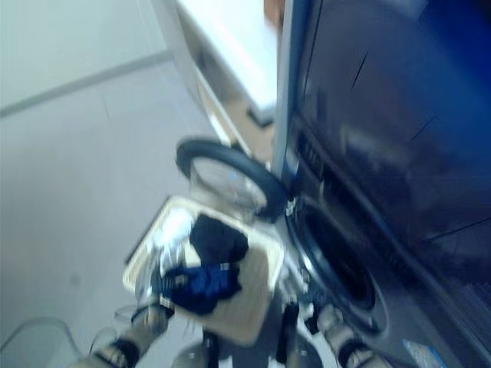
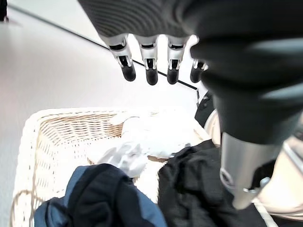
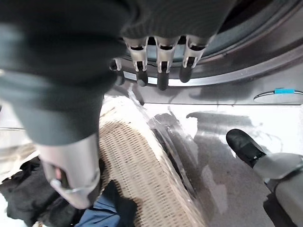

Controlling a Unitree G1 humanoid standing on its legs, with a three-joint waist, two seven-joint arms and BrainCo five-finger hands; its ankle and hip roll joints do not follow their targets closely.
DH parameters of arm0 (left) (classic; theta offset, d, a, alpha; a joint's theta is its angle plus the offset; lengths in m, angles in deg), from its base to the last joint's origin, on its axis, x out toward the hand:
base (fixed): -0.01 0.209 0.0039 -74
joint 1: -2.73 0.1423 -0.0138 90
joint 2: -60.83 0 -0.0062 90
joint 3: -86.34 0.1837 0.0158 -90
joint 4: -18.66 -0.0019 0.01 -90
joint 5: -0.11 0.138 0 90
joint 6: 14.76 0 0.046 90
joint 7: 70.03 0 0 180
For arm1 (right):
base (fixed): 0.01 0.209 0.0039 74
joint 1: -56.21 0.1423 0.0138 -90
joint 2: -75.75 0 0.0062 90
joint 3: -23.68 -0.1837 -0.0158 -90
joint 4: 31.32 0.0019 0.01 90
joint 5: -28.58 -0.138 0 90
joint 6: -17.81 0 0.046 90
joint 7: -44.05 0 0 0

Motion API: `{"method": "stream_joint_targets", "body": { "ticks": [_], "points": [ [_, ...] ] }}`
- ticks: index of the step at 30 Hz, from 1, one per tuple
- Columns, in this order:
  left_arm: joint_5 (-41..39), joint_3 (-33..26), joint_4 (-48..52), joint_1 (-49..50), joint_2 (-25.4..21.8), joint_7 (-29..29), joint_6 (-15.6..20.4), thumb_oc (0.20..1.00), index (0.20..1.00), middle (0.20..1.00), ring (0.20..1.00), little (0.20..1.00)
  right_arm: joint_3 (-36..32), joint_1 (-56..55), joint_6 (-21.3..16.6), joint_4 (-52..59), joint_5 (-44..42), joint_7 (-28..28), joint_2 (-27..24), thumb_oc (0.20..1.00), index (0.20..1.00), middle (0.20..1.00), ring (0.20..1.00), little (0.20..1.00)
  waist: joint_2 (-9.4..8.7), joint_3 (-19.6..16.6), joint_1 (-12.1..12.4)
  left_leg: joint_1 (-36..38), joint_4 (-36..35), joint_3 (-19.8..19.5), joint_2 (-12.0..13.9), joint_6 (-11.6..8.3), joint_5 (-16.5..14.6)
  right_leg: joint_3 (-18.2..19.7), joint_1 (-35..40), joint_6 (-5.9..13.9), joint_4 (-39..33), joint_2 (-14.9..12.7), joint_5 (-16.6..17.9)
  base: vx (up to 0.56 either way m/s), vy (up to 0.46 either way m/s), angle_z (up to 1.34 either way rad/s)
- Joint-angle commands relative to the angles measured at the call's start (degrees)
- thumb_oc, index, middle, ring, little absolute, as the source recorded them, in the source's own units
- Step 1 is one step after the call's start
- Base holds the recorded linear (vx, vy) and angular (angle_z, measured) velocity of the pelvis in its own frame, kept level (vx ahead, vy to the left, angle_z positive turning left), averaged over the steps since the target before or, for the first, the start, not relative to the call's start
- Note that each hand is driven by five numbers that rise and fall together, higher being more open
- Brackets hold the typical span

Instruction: Put the clothes into the washing machine.

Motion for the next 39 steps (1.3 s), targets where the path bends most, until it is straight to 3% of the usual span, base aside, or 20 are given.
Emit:
{"method": "stream_joint_targets", "body": {
  "ticks": [1, 8, 12, 23, 26, 39],
  "points": [
    [0.11, -1.2, 0.55, -0.94, -1.39, -3.77, -2.93, 1.0, 1.0, 1.0, 1.0, 1.0, 1.71, -2.5, -3.31, 3.19, -3.12, -6.13, -1.25, 1.0, 1.0, 1.0, 1.0, 1.0, -0.62, -3.28, -0.59, -4.32, -0.35, 1.32, -0.45, -1.36, 2.54, 0.4, 0.08, 3.94, 5.49, -0.09, -7.04, -0.19, 0.088, -0.02],
    [-4.21, -1.81, -0.54, -9.13, -6.4, -3.57, -4.35, 1.0, 1.0, 1.0, 1.0, 1.0, 2.52, 2.18, -4.11, 8.88, -8.46, -6.78, -2.81, 1.0, 1.0, 1.0, 1.0, 1.0, -1.25, 0.32, -1.13, -12.45, 3.0, 1.57, -0.25, -1.89, 3.12, 0.11, -8.41, 3.76, 10.36, 0.03, -7.79, -0.1, 0.058, 0.0],
    [-4.73, -0.02, -0.37, -15.26, -10.08, -2.1, -8.31, 1.0, 1.0, 1.0, 1.0, 1.0, 3.87, 4.61, -2.81, 13.58, -10.81, -7.36, -3.97, 1.0, 1.0, 1.0, 1.0, 1.0, -1.71, 2.51, -1.38, -18.85, 5.83, 1.13, 0.68, -2.82, 3.85, -0.64, -14.11, 3.1, 13.99, -0.14, -8.79, -0.07, 0.01, 0.03],
    [-7.37, 3.28, -2.24, -26.94, -16.56, -3.63, -12.9, 1.0, 1.0, 1.0, 1.0, 1.0, 5.24, 8.12, -1.66, 17.59, -15.07, -9.44, -7.98, 1.0, 1.0, 1.0, 1.0, 1.0, -2.23, 2.51, -2.27, -30.63, 9.31, 0.28, 1.52, -3.07, 4.52, -1.11, -25.47, 2.55, 18.73, -0.94, -9.7, -0.02, 0.037, 0.03],
    [-6.64, 5.97, -2.83, -31.75, -19.06, -1.79, -17.29, 1.0, 1.0, 1.0, 1.0, 1.0, 5.19, 9.09, -2.23, 19.31, -16.54, -9.64, -9.8, 1.0, 1.0, 1.0, 1.0, 1.0, -2.62, 2.51, -2.53, -33.98, 10.03, -0.4, 1.03, -2.93, 4.45, -1.2, -28.38, 2.92, 18.81, -1.13, -8.97, 0.02, 0.068, 0.02],
    [-4.69, 9.14, -1.4, -33.34, -20.61, 2.79, -21.97, 1.0, 1.0, 1.0, 1.0, 1.0, 5.51, 8.9, -1.09, 24.02, -19.82, -10.19, -12.15, 1.0, 1.0, 1.0, 1.0, 1.0, -4.19, 2.51, -2.79, -39.12, 10.03, -1.71, 0.17, -2.94, 4.39, -1.37, -32.84, 3.75, 16.61, -0.81, -6.51, 0.01, 0.016, 0.02]
  ]
}}
